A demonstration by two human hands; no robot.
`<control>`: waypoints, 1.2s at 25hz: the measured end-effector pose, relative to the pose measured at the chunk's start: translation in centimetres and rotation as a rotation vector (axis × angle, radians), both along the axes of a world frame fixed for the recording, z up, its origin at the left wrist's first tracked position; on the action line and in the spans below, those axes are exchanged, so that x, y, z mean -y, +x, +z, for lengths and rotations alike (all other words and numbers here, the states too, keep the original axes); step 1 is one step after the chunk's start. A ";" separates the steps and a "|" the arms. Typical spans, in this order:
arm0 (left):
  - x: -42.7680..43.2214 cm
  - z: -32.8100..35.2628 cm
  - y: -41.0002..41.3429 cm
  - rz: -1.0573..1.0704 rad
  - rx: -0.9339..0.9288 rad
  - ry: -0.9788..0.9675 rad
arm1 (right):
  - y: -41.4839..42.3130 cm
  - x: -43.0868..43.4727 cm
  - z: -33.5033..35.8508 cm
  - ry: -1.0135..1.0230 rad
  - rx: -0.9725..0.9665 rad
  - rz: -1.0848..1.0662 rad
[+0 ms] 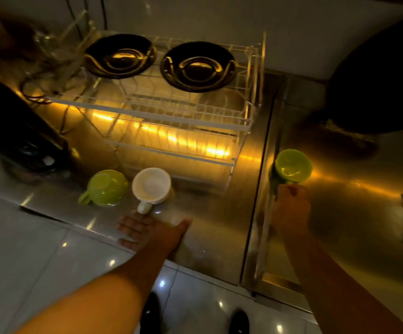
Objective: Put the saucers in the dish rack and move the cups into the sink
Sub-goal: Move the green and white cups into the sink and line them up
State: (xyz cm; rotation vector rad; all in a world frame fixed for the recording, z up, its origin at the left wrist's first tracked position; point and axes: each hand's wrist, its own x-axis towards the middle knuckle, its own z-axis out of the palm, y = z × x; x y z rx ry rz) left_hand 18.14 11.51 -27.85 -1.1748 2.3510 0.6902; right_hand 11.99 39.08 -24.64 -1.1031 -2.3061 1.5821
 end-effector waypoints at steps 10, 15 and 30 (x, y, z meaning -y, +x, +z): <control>1.9 -1.8 0.1 0.011 -0.039 0.009 | 0.2 22.5 2.2 0.711 -0.142 1.231; -0.4 -1.4 -0.2 0.085 -0.152 -0.146 | 0.7 26.2 0.6 0.780 0.048 1.019; 0.9 -2.2 -0.4 0.035 0.004 -0.137 | -0.6 23.4 -0.5 0.284 0.149 0.883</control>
